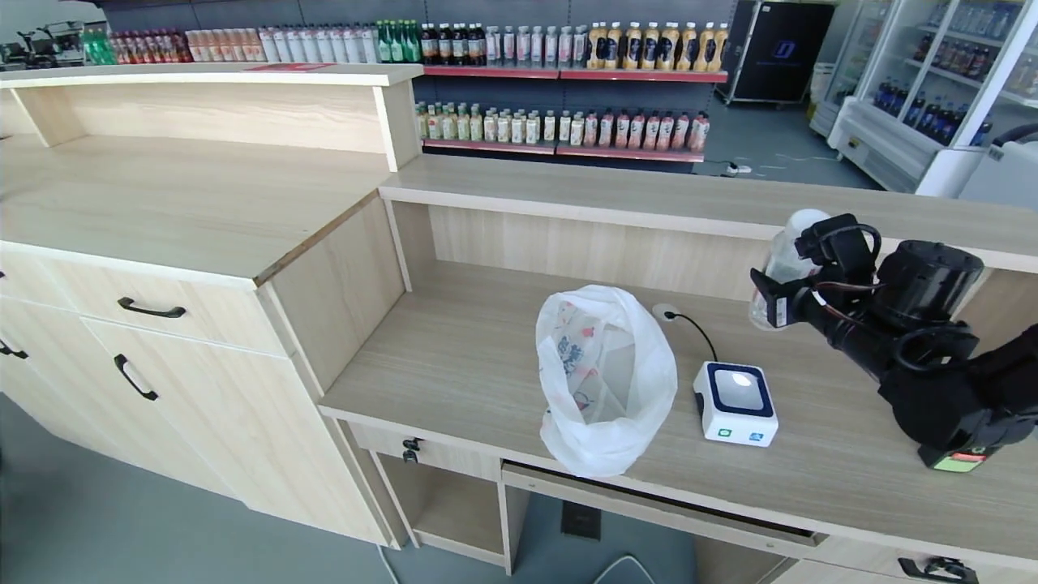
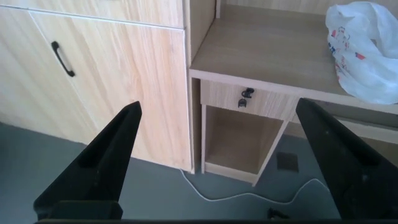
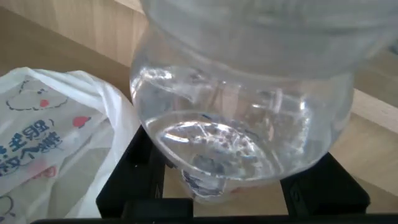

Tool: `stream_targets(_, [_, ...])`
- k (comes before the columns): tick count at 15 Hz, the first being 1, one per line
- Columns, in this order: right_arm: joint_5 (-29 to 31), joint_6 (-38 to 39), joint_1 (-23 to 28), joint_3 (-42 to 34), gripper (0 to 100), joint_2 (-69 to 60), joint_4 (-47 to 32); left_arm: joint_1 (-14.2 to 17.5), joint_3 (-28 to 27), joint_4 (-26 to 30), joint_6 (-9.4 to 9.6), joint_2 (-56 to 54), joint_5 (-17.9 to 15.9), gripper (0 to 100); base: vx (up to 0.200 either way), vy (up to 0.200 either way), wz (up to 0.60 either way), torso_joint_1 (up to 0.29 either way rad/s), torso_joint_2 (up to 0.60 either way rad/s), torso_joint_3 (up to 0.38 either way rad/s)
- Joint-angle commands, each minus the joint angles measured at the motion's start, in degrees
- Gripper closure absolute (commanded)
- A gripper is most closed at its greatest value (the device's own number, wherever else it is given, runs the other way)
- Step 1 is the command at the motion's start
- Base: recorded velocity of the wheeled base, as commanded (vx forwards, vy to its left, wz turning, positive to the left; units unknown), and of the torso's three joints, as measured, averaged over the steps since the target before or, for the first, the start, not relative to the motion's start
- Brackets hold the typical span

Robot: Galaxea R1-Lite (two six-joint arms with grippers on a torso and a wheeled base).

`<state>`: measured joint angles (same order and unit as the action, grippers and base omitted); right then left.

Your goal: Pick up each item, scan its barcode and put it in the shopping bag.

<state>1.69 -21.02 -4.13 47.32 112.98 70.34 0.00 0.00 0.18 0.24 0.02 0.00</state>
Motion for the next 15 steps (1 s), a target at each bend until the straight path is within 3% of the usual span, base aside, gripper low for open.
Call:
stream_targets(1, [-0.46,1.94,-4.39,4.53,100,4.18,-0.64,0.00,0.00,-0.01,0.02,-0.02,0.00,0,0.000,0.000,0.60,0.007,0.01,-0.002])
stream_targets(3, [-2.13,4.41,-6.68,8.84,100,8.57,-1.43,0.00,0.00,-0.01,0.02,-0.02,0.00,0,0.000,0.000,0.00,0.000,0.00,0.000])
stream_targets(6, [-2.13,9.24,-8.44,9.54,100,14.20,-0.55,0.00,0.00,-0.01,0.02,-0.02,0.00,0,0.000,0.000,0.00,0.000,0.00,0.000])
stream_targets(15, [-2.13,12.49,-7.82,14.20,100,24.13,-0.64,0.00,0.00,-0.01,0.02,-0.02,0.00,0,0.000,0.000,0.00,0.000,0.00,0.000])
